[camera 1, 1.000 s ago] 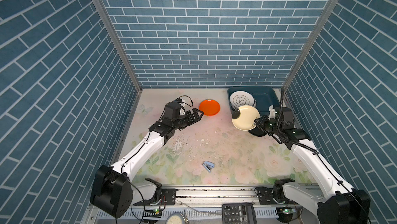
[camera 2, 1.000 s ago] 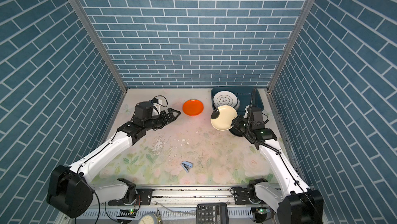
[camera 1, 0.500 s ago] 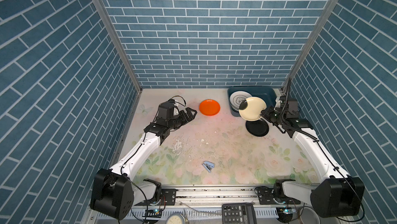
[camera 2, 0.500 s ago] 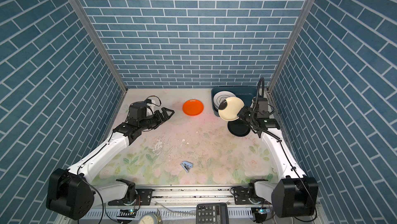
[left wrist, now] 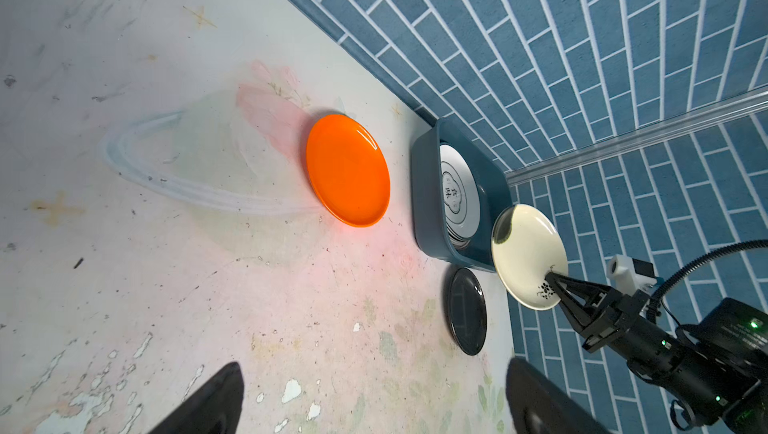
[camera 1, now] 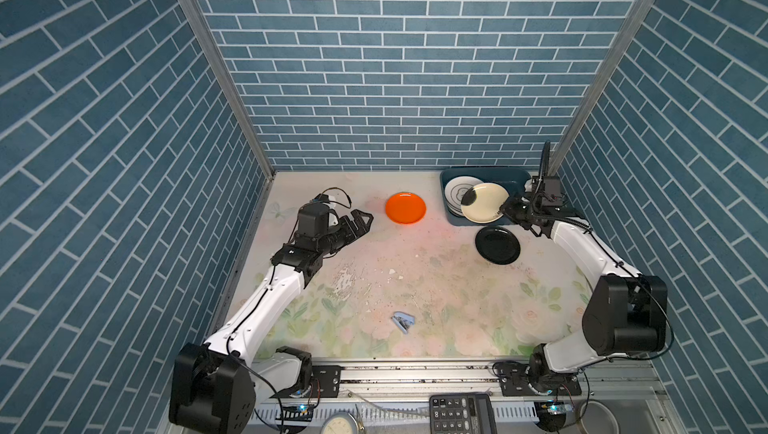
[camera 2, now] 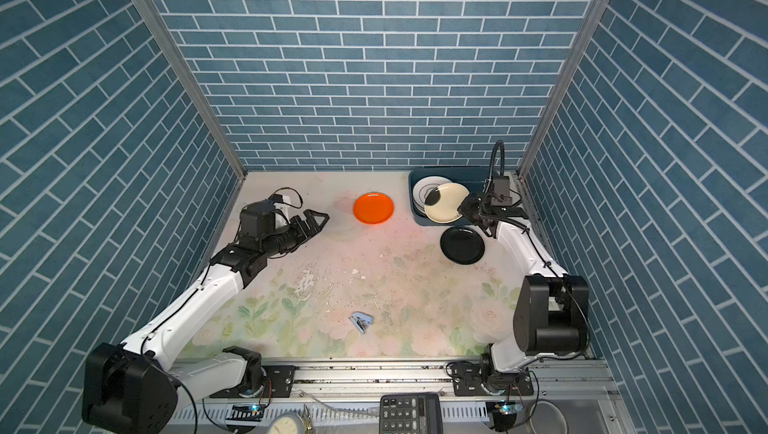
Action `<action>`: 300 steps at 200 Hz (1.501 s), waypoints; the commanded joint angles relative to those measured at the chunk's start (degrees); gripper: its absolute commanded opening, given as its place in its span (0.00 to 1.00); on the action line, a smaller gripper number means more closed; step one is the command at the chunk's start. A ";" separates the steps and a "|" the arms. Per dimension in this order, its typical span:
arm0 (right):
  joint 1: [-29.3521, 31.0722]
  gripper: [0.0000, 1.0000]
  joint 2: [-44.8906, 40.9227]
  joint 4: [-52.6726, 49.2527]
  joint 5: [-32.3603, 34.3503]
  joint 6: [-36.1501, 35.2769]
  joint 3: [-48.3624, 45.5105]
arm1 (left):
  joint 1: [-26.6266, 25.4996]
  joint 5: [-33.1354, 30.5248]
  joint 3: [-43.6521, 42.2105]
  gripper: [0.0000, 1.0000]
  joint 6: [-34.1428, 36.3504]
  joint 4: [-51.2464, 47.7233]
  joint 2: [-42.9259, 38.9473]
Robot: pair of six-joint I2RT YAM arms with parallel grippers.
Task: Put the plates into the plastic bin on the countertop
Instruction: 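Carry the cream plate with the right gripper and lower it into the bin, then release the plate and withdraw the right gripper from the bin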
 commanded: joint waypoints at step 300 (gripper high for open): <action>-0.02 0.99 -5.71 -4.11 -8.31 -2.34 4.27 | 4.26 3.86 1.21 1.00 0.62 6.09 11.93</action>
